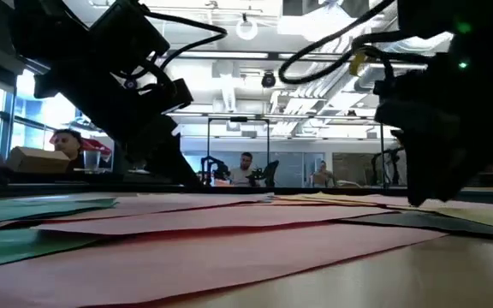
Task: Organize paper
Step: Stack the yellow paper on top of the other yellow paper to the bottom right of the table
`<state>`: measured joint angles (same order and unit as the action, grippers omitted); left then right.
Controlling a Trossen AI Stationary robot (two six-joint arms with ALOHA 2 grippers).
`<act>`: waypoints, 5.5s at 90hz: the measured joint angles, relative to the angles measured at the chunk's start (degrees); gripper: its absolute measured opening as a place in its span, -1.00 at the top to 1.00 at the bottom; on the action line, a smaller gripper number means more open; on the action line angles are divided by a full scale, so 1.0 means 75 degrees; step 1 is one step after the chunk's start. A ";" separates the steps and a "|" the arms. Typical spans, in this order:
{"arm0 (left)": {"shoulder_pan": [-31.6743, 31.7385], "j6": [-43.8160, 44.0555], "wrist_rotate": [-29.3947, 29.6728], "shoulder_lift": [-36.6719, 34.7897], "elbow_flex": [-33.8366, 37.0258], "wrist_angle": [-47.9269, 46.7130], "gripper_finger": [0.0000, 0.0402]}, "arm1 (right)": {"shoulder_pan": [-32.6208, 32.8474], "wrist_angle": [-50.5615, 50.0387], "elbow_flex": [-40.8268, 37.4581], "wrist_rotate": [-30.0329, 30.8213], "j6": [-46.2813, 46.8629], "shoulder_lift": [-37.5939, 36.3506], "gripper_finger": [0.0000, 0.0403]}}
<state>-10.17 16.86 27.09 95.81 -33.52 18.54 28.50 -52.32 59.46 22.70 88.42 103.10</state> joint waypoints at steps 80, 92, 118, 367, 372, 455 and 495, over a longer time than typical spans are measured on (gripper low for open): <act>0.0002 0.0064 0.0006 -0.0003 -0.0006 -0.0157 0.58 | -0.0050 -0.0563 0.0118 -0.0367 0.0208 0.0113 -0.11; 0.0003 0.0066 0.0012 -0.0003 -0.0006 -0.0155 0.58 | -0.0015 -0.0299 0.0408 -0.0195 0.0151 0.0104 -0.11; 0.0003 0.0067 0.0017 -0.0006 -0.0006 -0.0154 0.58 | -0.0001 -0.0059 0.0301 -0.0218 0.0035 0.0328 -0.11; -0.0315 -0.0332 -0.1256 -0.0009 -0.0921 0.0199 0.58 | 0.4240 0.2636 0.0706 -0.4776 0.5616 0.0494 -0.11; -0.0315 -0.0332 -0.1258 -0.0009 -0.0921 0.0192 0.58 | 0.4274 0.2397 0.0705 -0.4694 0.5551 0.0500 -0.11; -0.0312 -0.0329 -0.1338 -0.0006 -0.0921 0.0024 0.58 | 0.4301 0.1318 0.0715 -0.4846 0.5447 0.0555 -0.11; -0.0315 -0.0342 -0.1329 -0.0006 -0.0921 -0.0007 0.58 | 0.4403 0.2505 0.0485 -0.5414 0.5669 0.0649 -0.11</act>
<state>-12.53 14.30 17.12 95.77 -40.42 18.48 61.52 -33.54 63.09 -17.91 130.93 107.96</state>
